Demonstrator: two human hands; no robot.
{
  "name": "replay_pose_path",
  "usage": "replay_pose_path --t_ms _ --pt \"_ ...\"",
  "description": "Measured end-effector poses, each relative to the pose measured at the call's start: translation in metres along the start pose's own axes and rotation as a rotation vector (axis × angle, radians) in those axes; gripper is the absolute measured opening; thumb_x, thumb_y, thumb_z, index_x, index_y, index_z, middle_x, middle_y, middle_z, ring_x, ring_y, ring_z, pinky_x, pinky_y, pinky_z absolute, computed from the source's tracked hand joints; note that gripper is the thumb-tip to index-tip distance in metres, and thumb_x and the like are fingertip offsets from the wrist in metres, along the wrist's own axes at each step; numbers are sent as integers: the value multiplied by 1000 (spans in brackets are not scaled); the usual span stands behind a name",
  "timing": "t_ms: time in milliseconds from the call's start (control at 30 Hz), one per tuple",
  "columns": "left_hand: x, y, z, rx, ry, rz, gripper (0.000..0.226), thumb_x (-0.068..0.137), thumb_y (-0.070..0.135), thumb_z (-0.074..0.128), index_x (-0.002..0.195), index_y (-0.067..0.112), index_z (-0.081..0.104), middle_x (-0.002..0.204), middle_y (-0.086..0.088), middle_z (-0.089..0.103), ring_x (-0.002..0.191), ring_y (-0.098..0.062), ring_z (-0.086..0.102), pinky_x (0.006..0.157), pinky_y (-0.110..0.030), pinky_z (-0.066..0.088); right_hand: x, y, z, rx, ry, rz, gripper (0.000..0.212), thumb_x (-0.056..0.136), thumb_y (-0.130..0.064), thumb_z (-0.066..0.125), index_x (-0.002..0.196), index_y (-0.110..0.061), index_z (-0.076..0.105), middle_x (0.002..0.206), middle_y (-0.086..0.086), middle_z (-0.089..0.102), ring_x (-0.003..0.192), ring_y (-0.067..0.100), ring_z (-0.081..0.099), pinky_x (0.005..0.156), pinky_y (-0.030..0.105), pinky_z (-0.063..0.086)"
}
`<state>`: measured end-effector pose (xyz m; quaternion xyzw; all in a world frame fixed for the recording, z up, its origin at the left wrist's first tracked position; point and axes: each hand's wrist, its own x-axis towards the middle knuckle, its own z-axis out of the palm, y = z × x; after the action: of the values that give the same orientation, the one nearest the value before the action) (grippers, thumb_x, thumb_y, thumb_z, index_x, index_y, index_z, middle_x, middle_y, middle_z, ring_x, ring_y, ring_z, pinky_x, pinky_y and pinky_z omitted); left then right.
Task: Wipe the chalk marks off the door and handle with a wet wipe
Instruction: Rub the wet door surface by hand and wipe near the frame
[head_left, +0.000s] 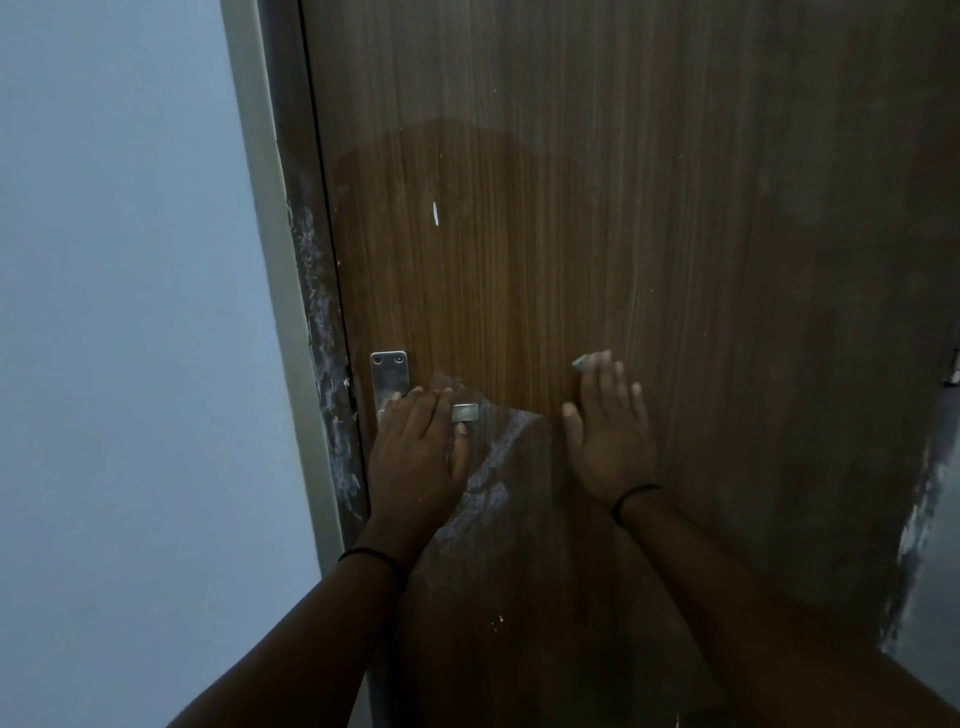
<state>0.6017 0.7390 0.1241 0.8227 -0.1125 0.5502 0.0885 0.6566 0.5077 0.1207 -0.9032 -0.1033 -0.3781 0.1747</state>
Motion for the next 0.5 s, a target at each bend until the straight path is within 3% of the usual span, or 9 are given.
replay_pose_path --t_ms 100,200,333,500 --pt "0 1 1 -1 8 -7 44 97 30 45 129 5 61 126 -13 64 125 -28 54 111 -50 38 39 -13 -21 60 76 64 64 105 -43 17 157 -13 -6 165 7 -9 152 20 -9 124 42 -3" --pt "0 4 2 0 23 -19 43 97 28 45 128 3 61 126 -14 64 125 -29 54 111 -51 38 55 -41 -21 54 64 -117 64 105 -42 18 157 -14 -6 165 6 -9 152 20 -10 123 39 -5" --pt "-1 1 -3 -9 -10 1 44 98 25 40 130 2 60 128 -16 63 125 -31 54 112 -52 38 -6 -35 18 -47 -90 -300 64 104 -46 19 158 -19 -4 165 0 -8 152 16 -11 125 42 3" --pt "-3 -14 -13 29 -138 126 53 97 26 38 144 3 47 147 -16 50 139 -32 43 116 -53 33 -29 -11 37 -71 -52 -96 67 102 -53 10 157 -18 -3 165 2 -5 153 18 -6 124 41 0"
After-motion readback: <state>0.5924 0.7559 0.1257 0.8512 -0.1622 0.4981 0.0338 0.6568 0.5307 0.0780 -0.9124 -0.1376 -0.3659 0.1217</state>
